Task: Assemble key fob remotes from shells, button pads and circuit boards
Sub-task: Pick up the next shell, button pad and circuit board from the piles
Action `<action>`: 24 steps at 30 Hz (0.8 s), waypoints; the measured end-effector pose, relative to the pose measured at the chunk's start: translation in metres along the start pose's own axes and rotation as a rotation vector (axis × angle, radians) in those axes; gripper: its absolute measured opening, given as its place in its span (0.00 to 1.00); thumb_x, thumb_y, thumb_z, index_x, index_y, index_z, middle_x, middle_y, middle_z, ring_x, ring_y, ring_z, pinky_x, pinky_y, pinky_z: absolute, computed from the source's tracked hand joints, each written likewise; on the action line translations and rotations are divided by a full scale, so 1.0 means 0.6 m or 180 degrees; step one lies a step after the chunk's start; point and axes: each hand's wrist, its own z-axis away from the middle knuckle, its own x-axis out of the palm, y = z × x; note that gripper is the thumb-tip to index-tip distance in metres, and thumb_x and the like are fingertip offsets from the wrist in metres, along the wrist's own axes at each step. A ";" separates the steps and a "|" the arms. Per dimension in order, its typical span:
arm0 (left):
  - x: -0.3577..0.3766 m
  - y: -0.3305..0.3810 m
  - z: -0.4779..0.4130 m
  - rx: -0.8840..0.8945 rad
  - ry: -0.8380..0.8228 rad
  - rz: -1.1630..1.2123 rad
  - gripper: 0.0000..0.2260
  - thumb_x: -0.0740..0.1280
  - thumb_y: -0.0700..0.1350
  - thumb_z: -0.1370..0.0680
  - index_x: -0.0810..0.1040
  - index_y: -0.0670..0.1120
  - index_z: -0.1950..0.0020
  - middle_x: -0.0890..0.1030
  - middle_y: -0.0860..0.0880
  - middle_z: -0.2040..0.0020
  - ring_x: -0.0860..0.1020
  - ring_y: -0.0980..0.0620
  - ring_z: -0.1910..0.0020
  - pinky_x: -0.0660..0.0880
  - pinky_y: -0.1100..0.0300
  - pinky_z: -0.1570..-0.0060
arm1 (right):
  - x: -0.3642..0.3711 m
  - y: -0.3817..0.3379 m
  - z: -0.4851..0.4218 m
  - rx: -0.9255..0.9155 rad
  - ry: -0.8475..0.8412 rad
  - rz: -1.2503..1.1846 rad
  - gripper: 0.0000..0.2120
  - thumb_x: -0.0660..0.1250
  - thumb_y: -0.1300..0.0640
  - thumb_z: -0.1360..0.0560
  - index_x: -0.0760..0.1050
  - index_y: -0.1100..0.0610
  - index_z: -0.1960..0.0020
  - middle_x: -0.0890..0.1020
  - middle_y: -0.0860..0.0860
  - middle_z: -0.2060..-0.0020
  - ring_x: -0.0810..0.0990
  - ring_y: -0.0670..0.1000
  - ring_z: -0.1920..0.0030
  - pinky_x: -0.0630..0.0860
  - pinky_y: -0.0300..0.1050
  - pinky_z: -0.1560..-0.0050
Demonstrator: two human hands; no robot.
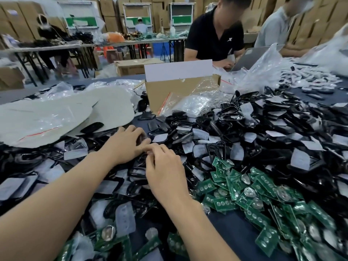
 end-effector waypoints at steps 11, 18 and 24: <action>-0.045 0.019 0.064 -0.0246 -0.0374 0.0660 0.21 0.62 0.72 0.27 0.74 0.54 0.54 0.79 0.54 0.57 0.77 0.56 0.60 0.70 0.59 0.61 | -0.003 -0.004 0.006 0.0130 0.0068 -0.0076 0.10 0.55 0.56 0.16 0.76 0.52 0.43 0.76 0.47 0.47 0.77 0.53 0.51 0.74 0.52 0.51; -0.069 0.026 0.101 -0.0094 -0.0464 0.1028 0.09 0.71 0.57 0.25 0.74 0.55 0.53 0.78 0.56 0.59 0.75 0.59 0.64 0.67 0.64 0.66 | -0.001 -0.001 0.005 0.0202 0.0077 -0.0444 0.10 0.56 0.57 0.16 0.76 0.51 0.46 0.74 0.44 0.49 0.77 0.47 0.55 0.76 0.49 0.52; -0.077 0.016 0.142 -0.0147 0.0256 0.1462 0.08 0.71 0.51 0.23 0.72 0.53 0.52 0.81 0.51 0.61 0.76 0.56 0.67 0.71 0.62 0.65 | -0.002 0.004 0.006 0.0142 -0.0009 -0.0516 0.10 0.56 0.57 0.16 0.76 0.49 0.46 0.77 0.42 0.47 0.77 0.43 0.54 0.75 0.43 0.56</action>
